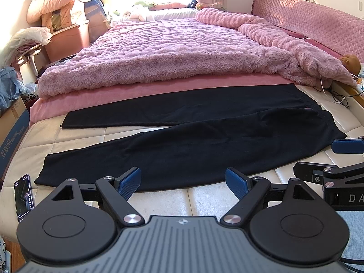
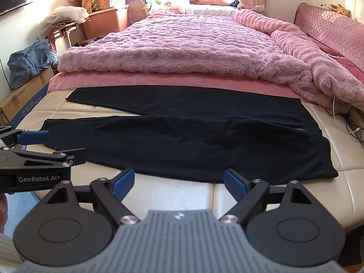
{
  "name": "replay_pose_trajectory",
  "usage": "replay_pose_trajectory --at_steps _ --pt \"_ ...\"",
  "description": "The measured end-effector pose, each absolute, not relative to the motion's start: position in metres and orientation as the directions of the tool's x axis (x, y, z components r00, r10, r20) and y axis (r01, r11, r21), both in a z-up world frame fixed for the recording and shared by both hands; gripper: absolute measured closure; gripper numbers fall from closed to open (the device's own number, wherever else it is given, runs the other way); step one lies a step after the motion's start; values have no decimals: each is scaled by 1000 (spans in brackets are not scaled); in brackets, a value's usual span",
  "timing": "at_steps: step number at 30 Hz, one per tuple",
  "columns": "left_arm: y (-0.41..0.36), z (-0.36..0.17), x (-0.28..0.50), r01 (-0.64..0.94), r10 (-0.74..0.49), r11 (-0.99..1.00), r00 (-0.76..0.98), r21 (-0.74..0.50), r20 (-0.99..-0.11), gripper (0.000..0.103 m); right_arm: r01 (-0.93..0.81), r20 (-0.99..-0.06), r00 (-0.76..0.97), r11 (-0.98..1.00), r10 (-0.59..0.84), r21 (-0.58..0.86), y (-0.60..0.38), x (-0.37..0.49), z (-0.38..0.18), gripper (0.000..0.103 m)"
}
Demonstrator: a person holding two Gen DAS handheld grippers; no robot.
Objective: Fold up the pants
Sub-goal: 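Lower both grippers onto the black pants hems and close them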
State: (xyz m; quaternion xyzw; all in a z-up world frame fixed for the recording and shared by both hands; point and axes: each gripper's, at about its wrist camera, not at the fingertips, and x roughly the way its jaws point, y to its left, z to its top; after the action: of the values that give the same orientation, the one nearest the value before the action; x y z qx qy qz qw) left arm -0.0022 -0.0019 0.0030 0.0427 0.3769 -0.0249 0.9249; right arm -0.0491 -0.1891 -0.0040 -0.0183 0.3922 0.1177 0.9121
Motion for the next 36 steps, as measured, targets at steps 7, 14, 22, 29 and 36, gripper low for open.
replay_pose_trajectory --at_steps 7,14,22,29,36 --pt "0 1 -1 85 -19 995 712 59 -702 5 -232 -719 666 971 201 56 -189 -49 -5 21" --pt "9 -26 17 166 22 959 765 230 -644 17 -193 -680 712 980 173 46 -224 -31 -18 21" --pt "34 -76 45 246 87 879 760 408 -645 25 -188 -669 733 982 123 -25 -281 23 -57 21" --pt "52 -124 54 436 129 696 705 570 -697 24 -265 -759 651 932 -17 -248 -313 75 -109 46" --pt "73 -154 51 509 224 550 674 662 -704 25 -350 -799 599 879 -56 -324 -342 102 -138 55"
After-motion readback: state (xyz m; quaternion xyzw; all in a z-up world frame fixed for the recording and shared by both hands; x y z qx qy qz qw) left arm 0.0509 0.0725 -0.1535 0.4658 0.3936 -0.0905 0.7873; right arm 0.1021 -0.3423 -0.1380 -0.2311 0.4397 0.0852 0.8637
